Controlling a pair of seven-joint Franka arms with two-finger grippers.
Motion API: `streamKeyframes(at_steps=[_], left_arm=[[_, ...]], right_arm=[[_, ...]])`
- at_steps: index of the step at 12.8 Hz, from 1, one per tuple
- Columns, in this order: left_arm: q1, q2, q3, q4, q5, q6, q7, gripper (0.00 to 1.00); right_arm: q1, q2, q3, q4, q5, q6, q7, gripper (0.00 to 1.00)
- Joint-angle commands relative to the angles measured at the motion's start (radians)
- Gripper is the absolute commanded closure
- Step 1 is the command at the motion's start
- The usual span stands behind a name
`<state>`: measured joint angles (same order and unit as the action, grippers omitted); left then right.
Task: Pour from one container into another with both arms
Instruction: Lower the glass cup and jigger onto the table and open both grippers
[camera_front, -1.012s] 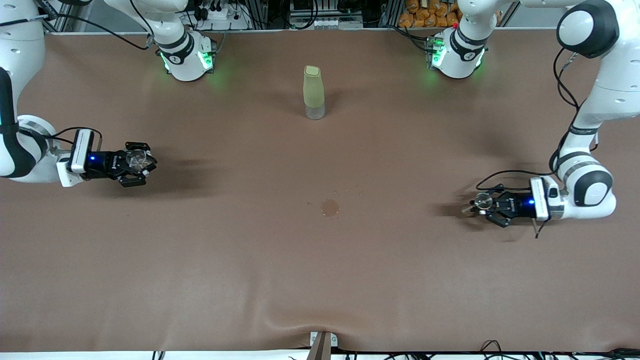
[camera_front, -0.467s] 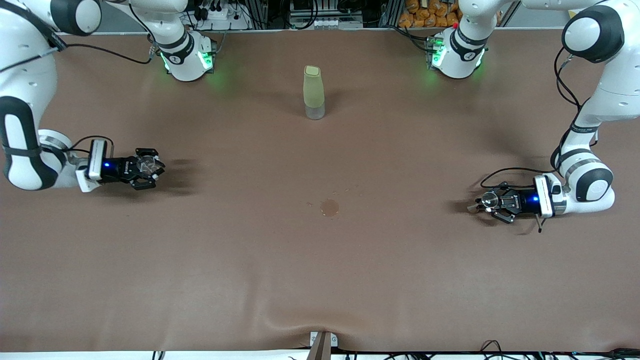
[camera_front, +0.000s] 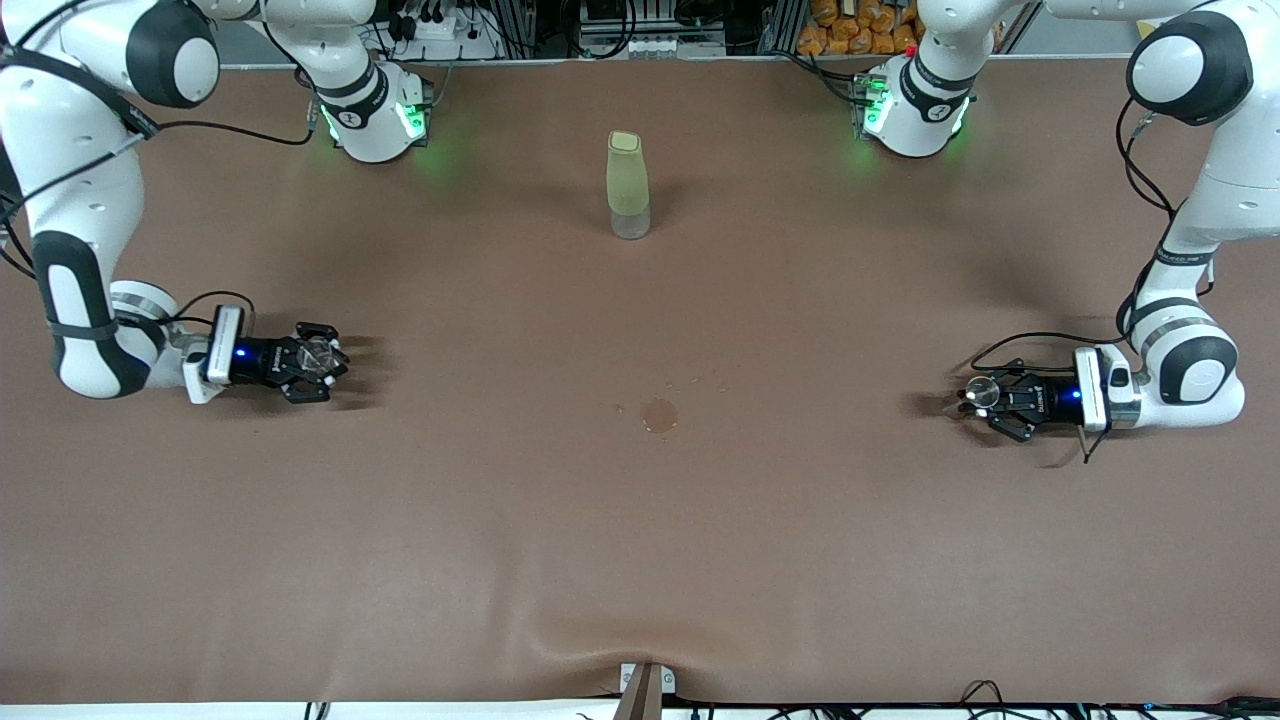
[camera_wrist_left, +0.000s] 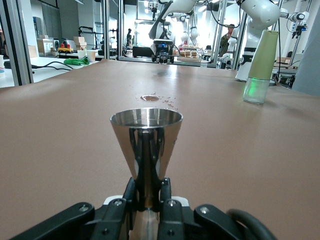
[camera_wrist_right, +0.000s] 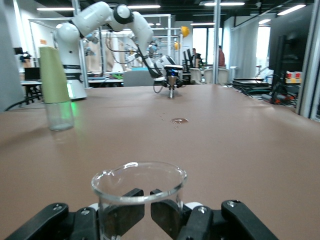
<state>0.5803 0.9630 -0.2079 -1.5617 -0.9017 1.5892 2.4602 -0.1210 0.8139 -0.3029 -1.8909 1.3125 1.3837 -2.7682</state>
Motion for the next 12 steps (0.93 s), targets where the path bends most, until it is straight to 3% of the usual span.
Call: streamKeyframes(at_steps=[1,5,7,8,9,11,12], left_arm=[[0.015,0.005,-0.008,0.008,0.023,-0.017,0.003,0.97],[0.015,0.022,-0.010,0.006,0.021,-0.017,0.005,0.94],[0.015,0.025,-0.010,0.008,0.023,-0.017,0.006,0.84],[0.015,0.025,-0.010,0.008,0.023,-0.017,0.006,0.71],[0.013,0.025,-0.010,0.008,0.023,-0.020,0.003,0.01],[0.012,0.025,-0.010,0.009,0.023,-0.034,-0.007,0.00],[0.012,0.023,-0.008,0.011,0.024,-0.035,-0.009,0.00]], right_arm=[[0.020,0.071,-0.004,0.018,0.072,-0.002,-0.175,1.00],[0.031,0.087,-0.004,0.021,0.080,0.041,-0.182,1.00],[0.031,0.090,-0.004,0.021,0.082,0.046,-0.182,1.00],[0.031,0.091,-0.004,0.024,0.082,0.046,-0.182,1.00],[0.031,0.091,-0.004,0.027,0.082,0.046,-0.180,1.00],[0.031,0.091,-0.004,0.027,0.082,0.046,-0.168,0.45],[0.031,0.091,-0.004,0.027,0.082,0.046,-0.168,0.35]])
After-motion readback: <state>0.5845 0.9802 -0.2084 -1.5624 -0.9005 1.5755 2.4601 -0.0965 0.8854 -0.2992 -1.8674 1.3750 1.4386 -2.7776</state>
